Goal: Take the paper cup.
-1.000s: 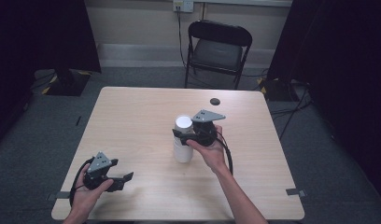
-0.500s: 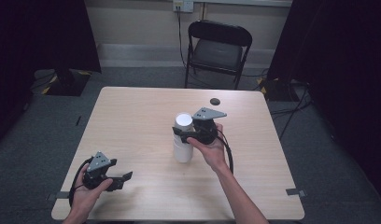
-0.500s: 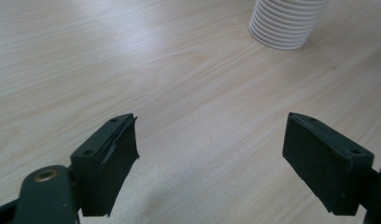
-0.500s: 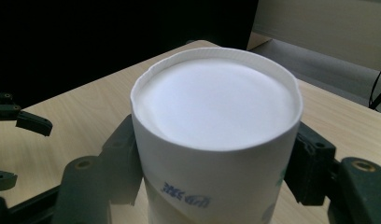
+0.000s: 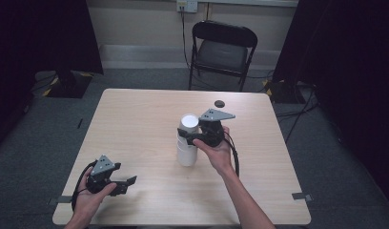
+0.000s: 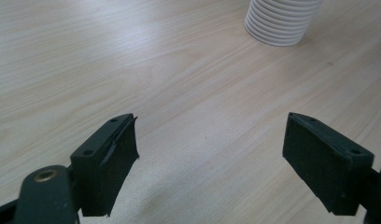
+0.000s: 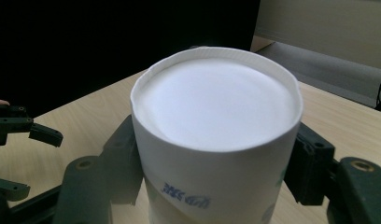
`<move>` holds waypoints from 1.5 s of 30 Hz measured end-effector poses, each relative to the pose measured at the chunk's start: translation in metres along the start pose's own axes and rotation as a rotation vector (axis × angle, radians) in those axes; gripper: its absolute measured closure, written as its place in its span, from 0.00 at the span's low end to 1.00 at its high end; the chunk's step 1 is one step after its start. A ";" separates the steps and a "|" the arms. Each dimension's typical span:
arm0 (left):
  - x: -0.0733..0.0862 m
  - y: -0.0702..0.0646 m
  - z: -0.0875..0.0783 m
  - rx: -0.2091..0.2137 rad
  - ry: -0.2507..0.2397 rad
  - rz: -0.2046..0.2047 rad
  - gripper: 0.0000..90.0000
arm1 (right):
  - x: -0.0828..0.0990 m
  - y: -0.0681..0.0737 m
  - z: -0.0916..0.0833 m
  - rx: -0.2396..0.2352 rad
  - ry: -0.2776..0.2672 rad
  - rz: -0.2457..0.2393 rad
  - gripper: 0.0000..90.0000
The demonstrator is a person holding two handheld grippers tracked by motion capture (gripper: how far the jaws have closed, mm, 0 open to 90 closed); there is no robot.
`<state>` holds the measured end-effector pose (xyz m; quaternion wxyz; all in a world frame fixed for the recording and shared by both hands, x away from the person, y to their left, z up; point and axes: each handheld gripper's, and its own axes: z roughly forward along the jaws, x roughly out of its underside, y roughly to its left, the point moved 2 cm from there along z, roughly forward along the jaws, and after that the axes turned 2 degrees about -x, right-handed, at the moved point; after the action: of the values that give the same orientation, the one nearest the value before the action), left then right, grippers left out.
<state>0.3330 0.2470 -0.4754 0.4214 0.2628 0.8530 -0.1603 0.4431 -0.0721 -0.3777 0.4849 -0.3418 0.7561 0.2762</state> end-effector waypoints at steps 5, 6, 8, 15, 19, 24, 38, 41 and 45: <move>0.000 0.000 0.000 0.001 0.000 0.000 0.19 | -0.002 0.000 -0.002 -0.005 -0.011 0.002 0.37; 0.000 0.000 0.000 0.001 0.000 0.000 0.20 | -0.003 0.000 -0.002 -0.005 -0.015 0.001 0.37; 0.000 0.000 -0.001 -0.001 0.000 0.001 0.19 | -0.005 -0.001 -0.002 -0.005 -0.017 0.005 0.37; 0.000 0.000 -0.001 0.002 -0.002 -0.005 0.19 | -0.009 0.002 -0.002 -0.013 -0.026 0.000 0.37; 0.000 0.000 -0.001 0.000 0.000 -0.001 0.19 | -0.013 0.002 -0.004 -0.018 -0.040 0.001 0.37; 0.000 0.000 -0.001 0.002 -0.001 -0.004 0.19 | -0.015 0.003 -0.005 -0.020 -0.045 0.003 0.37; 0.001 0.000 -0.003 -0.002 -0.024 -0.004 0.20 | -0.029 0.006 -0.011 -0.025 -0.081 -0.010 0.38; 0.000 -0.001 -0.003 0.002 -0.026 -0.003 0.19 | -0.030 0.005 -0.013 -0.028 -0.093 -0.001 0.38; 0.001 -0.001 -0.002 0.004 -0.015 0.002 0.19 | -0.032 0.004 -0.015 -0.027 -0.111 0.003 0.38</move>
<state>0.3307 0.2477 -0.4747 0.4275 0.2633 0.8493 -0.1633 0.4408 -0.0728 -0.3417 0.5211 -0.3312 0.7248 0.3055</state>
